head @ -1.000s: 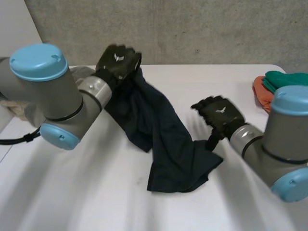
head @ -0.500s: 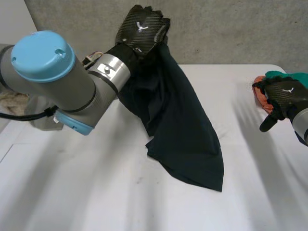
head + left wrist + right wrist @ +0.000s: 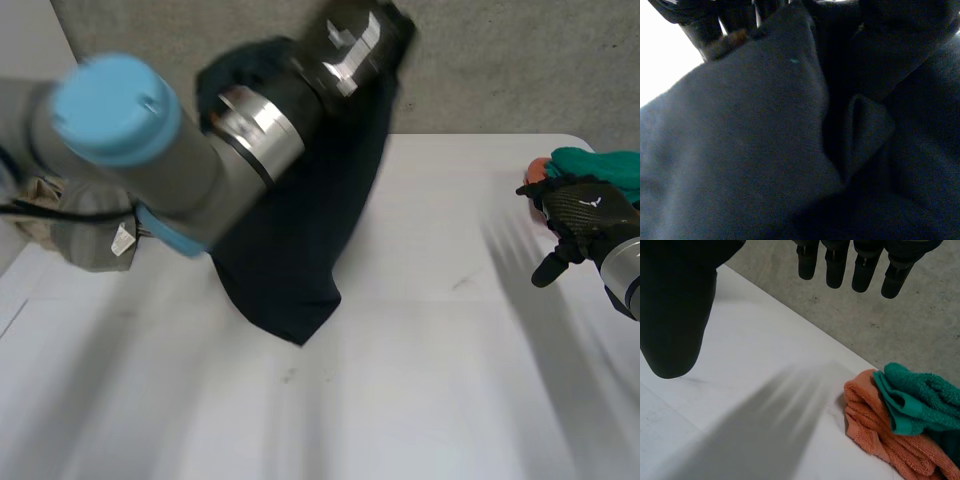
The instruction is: Fold the laundry.
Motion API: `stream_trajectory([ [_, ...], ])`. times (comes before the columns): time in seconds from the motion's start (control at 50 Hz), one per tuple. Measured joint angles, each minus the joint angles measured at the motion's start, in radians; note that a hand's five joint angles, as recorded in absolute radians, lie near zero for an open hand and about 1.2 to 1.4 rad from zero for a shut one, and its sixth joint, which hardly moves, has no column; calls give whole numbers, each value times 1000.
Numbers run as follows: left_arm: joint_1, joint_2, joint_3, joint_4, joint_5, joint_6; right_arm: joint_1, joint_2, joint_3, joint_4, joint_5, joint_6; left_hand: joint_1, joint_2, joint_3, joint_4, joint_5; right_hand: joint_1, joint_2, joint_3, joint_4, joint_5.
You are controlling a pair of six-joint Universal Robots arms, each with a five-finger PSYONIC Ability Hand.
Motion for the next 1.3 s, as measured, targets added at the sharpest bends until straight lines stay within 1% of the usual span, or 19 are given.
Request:
stream_trajectory([
  [0.12,-96,-33,-141,-44,115,-23,-4,1,10,-22,-1,-3,-8,-13,-9,-14,15,0,0,0,0,0],
  [0.14,-111,-33,-167,-58,130,-20,-4,1,10,-24,-2,-3,-98,-123,-118,-127,-73,0,0,0,0,0],
  [0.16,-115,-32,-175,-62,134,-19,-5,2,10,-27,-3,-4,-98,-123,-118,-127,-73,0,0,0,0,0],
  [0.18,-138,-25,-217,-88,155,-10,-8,3,8,-34,-5,-6,-353,-386,-375,-389,-319,0,0,0,0,0],
  [0.24,-157,1,-261,-121,166,9,-13,4,2,-40,-9,-9,-522,-570,-558,-575,-504,0,0,0,0,0],
  [0.26,-162,27,-285,-142,163,23,-15,6,-5,-41,-11,-11,-631,-686,-676,-695,-626,0,0,0,0,0],
  [0.32,-161,58,-309,-163,152,38,-16,8,-15,-42,-15,-13,-650,-717,-706,-725,-656,0,0,0,0,0],
  [0.4,-133,173,-384,-227,48,76,-19,17,-54,-40,-40,-36,-653,-742,-728,-755,-691,0,0,0,0,0],
  [0.5,-113,260,-458,-264,-119,84,-21,27,-86,-29,-74,-73,-653,-742,-728,-755,-691,0,0,0,0,0],
  [0.52,-108,291,-495,-274,-202,85,-22,30,-94,-13,-93,-93,-653,-742,-728,-755,-691,0,0,0,0,0],
  [0.6,-109,336,-588,-283,-362,83,-22,31,-95,48,-131,-150,-653,-745,-730,-756,-692,0,0,0,0,0],
  [0.66,-119,353,-662,-280,-446,81,-24,28,-84,146,-154,-221,-653,-745,-730,-756,-691,0,1,0,0,0],
  [0.72,-139,351,-713,-271,-480,79,-31,24,-69,247,-160,-282,-653,-745,-730,-756,-692,4,10,13,13,9],
  [0.8,-175,320,-742,-237,-484,78,-51,16,-42,358,-156,-346,-653,-747,-730,-762,-699,4,11,16,16,10],
  [0.86,-196,283,-741,-193,-475,80,-74,6,-21,387,-147,-367,-653,-751,-739,-762,-701,4,11,16,16,10],
  [0.96,-215,216,-715,-112,-447,85,-128,-32,11,357,-135,-365,-653,-751,-740,-762,-701,4,11,16,16,10],
  [1.04,-224,137,-659,-51,-410,89,-207,-117,32,289,-141,-328,-653,-751,-740,-762,-701,2,11,15,14,7],
  [1.2,-249,23,-555,-66,-391,96,-338,-184,41,271,-231,-285,-635,-726,-718,-733,-656,1,10,14,14,7],
  [1.3,-257,-21,-505,-110,-399,123,-346,-139,40,288,-314,-290,-210,-320,-315,-331,-266,2,11,14,15,7],
])
